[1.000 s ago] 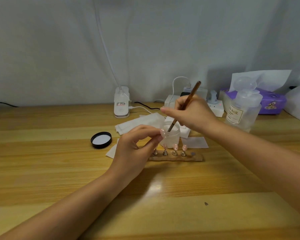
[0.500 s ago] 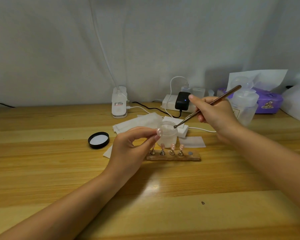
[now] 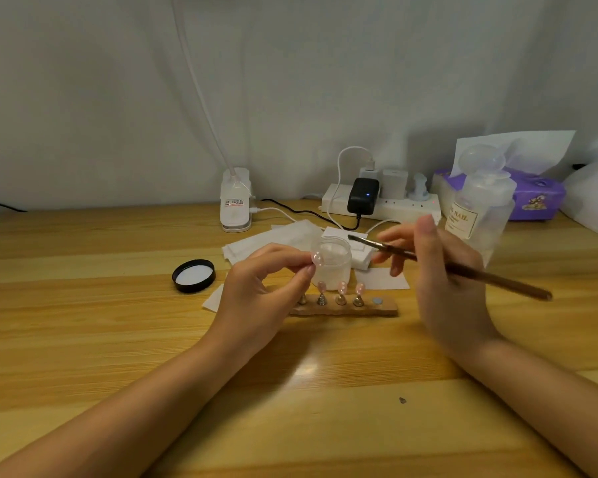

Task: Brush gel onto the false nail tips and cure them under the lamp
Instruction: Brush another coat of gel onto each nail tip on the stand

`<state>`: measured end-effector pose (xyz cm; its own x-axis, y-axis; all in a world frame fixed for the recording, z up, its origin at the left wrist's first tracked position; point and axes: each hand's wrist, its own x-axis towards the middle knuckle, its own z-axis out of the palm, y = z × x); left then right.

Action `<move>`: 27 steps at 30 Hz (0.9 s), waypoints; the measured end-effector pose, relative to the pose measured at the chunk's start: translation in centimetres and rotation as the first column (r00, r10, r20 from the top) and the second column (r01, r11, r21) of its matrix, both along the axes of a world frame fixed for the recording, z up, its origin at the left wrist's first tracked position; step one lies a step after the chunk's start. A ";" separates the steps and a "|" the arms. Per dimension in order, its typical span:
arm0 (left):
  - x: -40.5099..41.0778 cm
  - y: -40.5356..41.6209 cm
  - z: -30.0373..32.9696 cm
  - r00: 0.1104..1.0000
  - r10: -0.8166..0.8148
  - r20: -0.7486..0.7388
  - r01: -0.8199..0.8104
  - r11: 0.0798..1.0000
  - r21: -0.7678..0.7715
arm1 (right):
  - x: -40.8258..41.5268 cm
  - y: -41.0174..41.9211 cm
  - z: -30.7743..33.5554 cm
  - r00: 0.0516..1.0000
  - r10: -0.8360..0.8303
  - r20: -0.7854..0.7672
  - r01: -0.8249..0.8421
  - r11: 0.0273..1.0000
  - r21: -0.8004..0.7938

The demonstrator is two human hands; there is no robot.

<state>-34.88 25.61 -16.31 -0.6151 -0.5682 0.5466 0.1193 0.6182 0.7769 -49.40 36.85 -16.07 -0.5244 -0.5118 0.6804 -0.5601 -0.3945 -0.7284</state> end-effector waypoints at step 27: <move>-0.2 0.0 -0.2 0.998 0.039 0.042 -0.035 0.996 -0.078 | 1.2 -0.2 -1.1 0.910 -0.087 -0.406 0.071 0.996 -0.054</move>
